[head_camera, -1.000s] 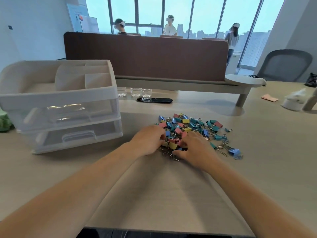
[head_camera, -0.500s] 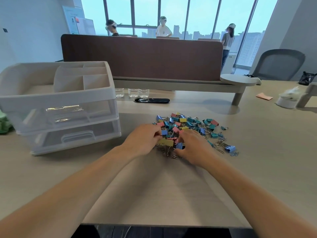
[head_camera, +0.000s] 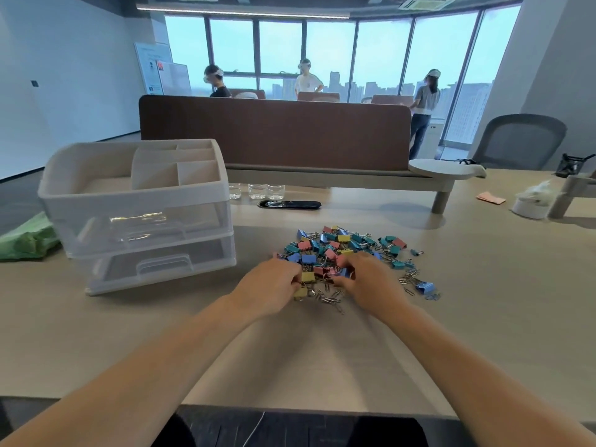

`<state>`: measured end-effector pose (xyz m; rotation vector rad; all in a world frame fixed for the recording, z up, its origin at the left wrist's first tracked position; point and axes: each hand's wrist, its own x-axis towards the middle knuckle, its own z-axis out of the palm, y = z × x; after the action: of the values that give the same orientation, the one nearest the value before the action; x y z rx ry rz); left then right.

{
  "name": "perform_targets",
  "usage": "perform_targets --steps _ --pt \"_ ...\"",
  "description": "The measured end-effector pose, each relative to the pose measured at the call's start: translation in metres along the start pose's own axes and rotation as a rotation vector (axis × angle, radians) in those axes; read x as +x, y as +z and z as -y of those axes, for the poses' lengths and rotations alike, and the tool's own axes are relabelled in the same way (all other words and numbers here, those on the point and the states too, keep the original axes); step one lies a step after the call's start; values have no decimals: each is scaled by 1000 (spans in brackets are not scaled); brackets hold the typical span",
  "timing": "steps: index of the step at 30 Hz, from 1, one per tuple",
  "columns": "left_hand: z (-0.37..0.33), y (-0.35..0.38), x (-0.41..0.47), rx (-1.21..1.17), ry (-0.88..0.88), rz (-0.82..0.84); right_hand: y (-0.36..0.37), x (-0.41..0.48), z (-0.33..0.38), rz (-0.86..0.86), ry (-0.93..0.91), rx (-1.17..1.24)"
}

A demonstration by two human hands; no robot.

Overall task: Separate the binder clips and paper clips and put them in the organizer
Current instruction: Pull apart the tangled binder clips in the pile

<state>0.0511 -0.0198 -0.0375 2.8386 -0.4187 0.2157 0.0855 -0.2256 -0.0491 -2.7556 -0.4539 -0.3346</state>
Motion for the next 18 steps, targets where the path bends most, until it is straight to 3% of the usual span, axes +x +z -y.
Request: perform_targets --steps 7,18 --pt "-4 3 -9 46 4 53 -9 -14 4 44 2 110" --pt "-2 -3 -32 139 3 58 1 -50 33 129 -92 42"
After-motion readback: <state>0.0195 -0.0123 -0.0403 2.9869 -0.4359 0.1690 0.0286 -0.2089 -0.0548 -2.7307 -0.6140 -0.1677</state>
